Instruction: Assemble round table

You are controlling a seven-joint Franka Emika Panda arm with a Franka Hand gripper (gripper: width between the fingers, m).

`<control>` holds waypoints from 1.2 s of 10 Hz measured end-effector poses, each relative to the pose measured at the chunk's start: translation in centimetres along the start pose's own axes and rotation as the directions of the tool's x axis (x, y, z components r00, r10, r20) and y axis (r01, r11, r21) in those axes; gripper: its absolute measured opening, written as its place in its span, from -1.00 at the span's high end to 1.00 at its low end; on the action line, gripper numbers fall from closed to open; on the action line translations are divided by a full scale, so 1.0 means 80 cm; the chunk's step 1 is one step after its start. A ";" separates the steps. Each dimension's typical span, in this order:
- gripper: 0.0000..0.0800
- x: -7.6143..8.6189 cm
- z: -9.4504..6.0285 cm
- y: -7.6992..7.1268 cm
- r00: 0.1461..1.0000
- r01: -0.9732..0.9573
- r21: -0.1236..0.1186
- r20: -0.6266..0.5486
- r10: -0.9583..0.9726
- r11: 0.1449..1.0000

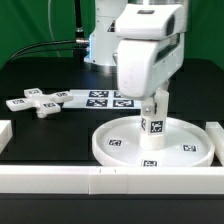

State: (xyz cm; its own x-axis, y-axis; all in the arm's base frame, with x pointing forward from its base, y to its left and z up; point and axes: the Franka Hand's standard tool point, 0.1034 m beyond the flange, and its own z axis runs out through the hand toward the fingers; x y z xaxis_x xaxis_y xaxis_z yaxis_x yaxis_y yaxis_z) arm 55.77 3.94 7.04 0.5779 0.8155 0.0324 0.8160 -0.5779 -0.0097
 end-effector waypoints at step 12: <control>-0.02 -0.002 0.002 0.000 0.531 -0.846 0.031 -0.032 0.847 0.532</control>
Offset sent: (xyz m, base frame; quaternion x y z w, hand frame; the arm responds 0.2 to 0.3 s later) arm 0.0000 0.0000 0.0000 0.0000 0.0000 0.1938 0.9810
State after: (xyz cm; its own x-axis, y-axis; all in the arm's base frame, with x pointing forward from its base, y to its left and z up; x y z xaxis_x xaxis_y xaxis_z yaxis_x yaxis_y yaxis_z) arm 55.64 3.80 6.90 0.9975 -0.0571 0.0409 -0.0545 -0.9965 -0.0633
